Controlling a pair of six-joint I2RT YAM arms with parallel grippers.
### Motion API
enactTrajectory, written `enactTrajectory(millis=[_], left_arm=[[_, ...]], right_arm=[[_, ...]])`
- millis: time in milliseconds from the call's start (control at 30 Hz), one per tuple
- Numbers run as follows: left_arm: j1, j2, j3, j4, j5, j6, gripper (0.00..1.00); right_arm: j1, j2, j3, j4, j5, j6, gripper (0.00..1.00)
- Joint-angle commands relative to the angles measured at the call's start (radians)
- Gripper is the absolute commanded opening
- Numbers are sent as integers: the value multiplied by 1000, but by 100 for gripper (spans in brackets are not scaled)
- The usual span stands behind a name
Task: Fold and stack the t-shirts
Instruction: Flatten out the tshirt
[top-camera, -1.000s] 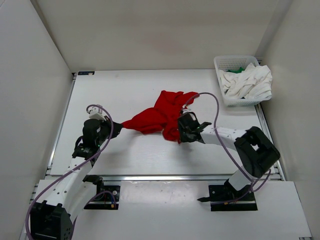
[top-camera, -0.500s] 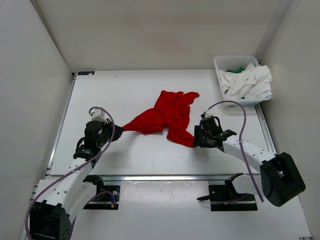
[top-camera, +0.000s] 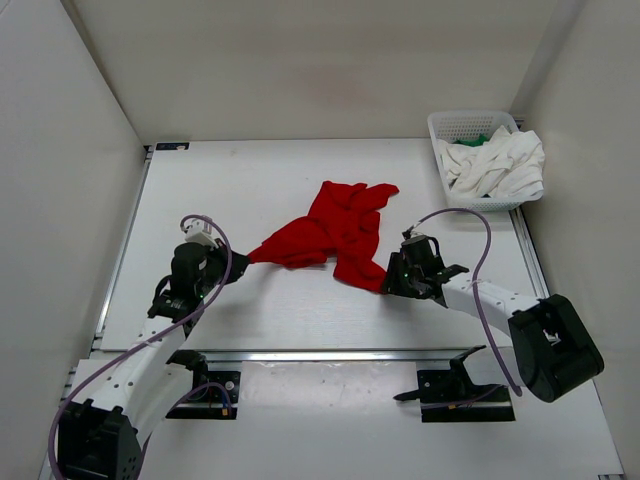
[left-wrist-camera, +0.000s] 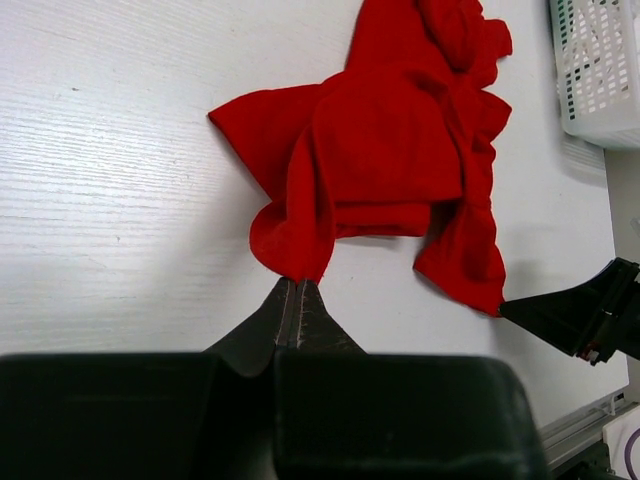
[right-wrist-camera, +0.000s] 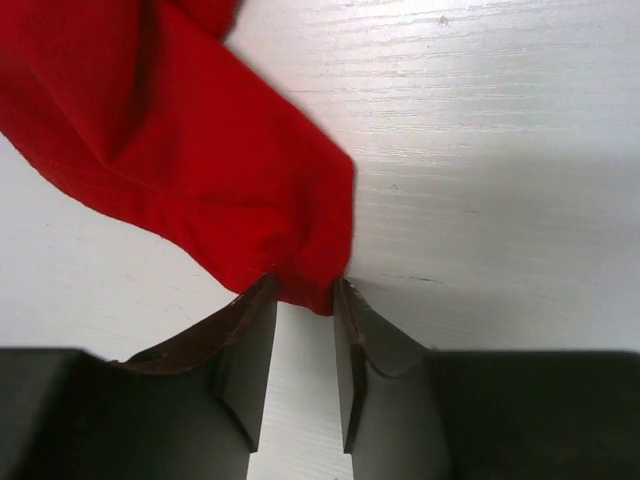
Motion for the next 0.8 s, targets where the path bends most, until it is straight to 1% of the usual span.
enactTrajectory(millis=[0,33,133,200,233,267,300,367,400,500,567,667,767], left_arm=[[-3,-12,-5,18,-5,-2,0],[-2,-15,-2,19,-4,0,0],[3,-9,2,19,-1,3,0],[0,-20,7,21,-4,-1,0],[-2,-14,7,25,-1,3,0],[-3,-15,2,35,2,-5,0],[0,-6,2,27,-1,0,0],[1,-11,-4,38,-1,-5,0],[0,-11,-2,36,-5,-3,0],[4,-12,-2,36,-4,-3,0],[3,-12,-10,41,2,-6,0],[1,-9,-5,44,-5,1,0],[1,14,1,47,-4,12,0]], right_arm=[[0,23,-6,-6,11,5,26],[3,23,-6,-15,15,2,24],[11,12,-14,-40,47,5,24],[8,5,-9,-70,66,2,28],[12,5,-3,-72,66,-4,28],[14,9,-6,-81,101,-10,28],[20,9,-1,-83,109,-12,23],[15,18,3,-86,106,-16,17],[18,28,3,-90,112,-18,15],[21,25,-6,-81,101,-15,15],[11,26,-7,-77,98,-19,10],[6,14,-9,-87,106,-27,0],[9,-43,0,-78,103,-30,1]])
